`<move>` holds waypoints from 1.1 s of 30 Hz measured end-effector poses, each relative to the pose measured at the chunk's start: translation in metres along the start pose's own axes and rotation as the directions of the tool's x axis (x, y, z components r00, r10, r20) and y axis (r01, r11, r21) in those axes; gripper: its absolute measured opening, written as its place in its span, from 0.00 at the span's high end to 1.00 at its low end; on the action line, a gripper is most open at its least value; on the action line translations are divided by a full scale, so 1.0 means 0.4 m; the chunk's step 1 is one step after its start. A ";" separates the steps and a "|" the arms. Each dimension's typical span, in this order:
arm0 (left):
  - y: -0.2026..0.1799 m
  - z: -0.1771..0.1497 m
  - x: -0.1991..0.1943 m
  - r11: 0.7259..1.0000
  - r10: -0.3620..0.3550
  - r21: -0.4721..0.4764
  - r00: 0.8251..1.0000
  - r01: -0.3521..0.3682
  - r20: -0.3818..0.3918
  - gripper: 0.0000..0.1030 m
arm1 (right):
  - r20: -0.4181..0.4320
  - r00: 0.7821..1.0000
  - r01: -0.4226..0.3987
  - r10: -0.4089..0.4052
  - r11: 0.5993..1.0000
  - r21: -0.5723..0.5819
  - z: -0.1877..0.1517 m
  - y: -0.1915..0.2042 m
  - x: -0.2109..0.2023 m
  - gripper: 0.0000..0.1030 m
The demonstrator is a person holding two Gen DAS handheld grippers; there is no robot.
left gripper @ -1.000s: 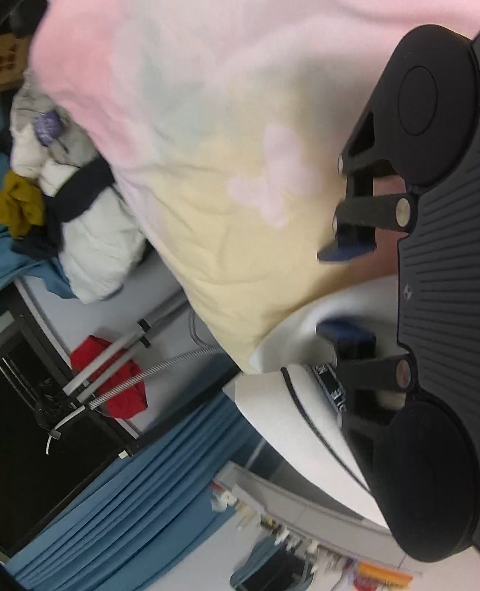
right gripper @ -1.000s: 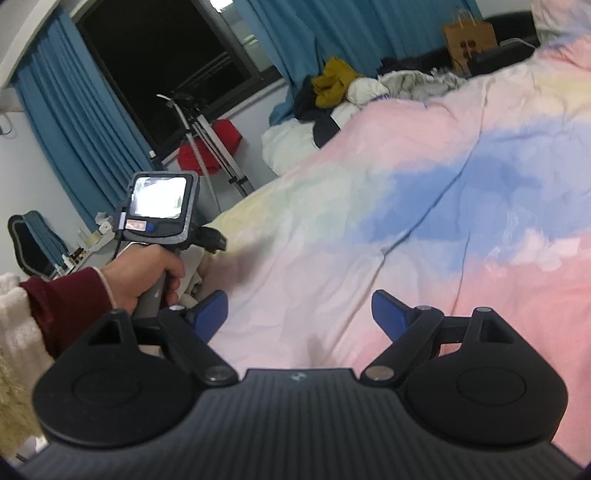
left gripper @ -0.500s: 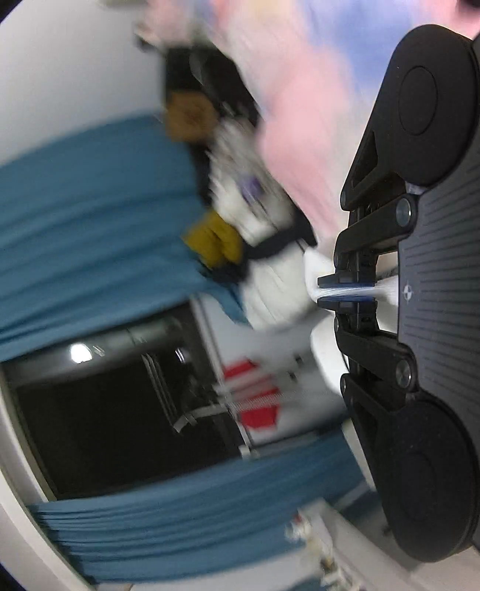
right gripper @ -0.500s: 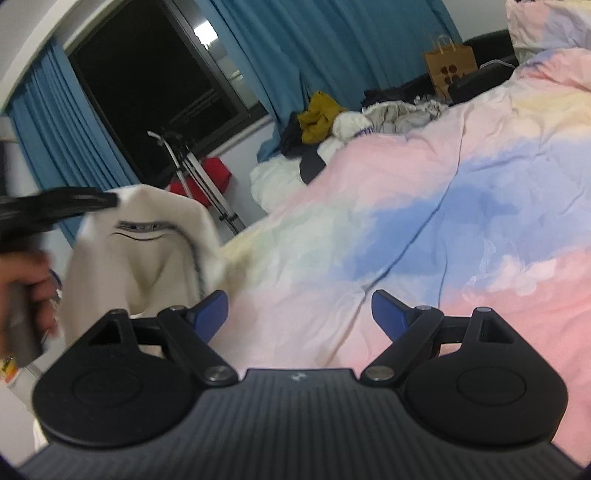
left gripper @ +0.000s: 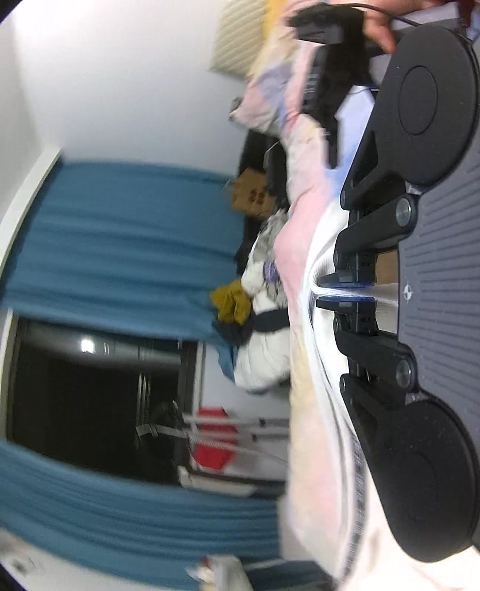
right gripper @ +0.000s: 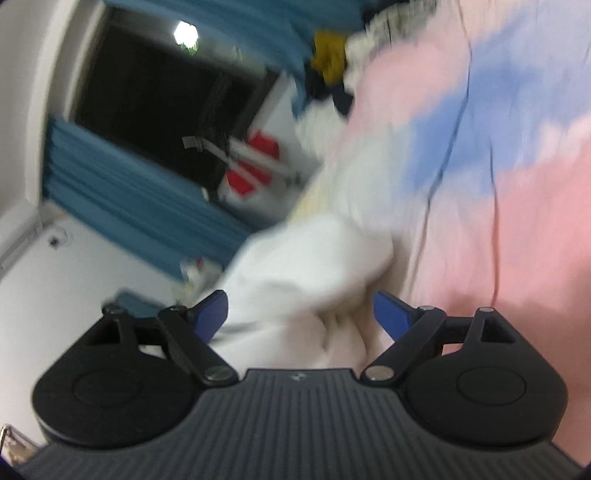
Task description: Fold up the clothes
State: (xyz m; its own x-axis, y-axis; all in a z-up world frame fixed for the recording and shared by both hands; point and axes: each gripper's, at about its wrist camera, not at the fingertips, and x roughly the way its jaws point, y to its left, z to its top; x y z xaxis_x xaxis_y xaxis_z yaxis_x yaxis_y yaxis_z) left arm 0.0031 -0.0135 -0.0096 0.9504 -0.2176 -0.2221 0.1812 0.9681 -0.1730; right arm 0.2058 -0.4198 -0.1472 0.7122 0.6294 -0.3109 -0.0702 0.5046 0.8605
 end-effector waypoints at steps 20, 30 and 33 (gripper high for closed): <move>0.082 -0.034 0.045 0.975 -0.199 0.079 0.974 0.208 -0.110 0.40 | 0.138 0.983 -0.137 0.122 0.985 0.102 -0.016 -0.023 0.073 0.20; -0.145 0.080 0.252 0.815 -0.222 0.453 0.917 0.361 -0.330 0.20 | 0.192 0.981 -0.056 0.032 0.991 0.120 0.020 -0.032 0.005 0.20; -0.254 0.054 0.366 0.671 -0.157 0.590 0.864 0.448 -0.478 0.20 | 0.220 0.976 -0.020 -0.006 0.993 0.116 0.039 -0.045 -0.018 0.20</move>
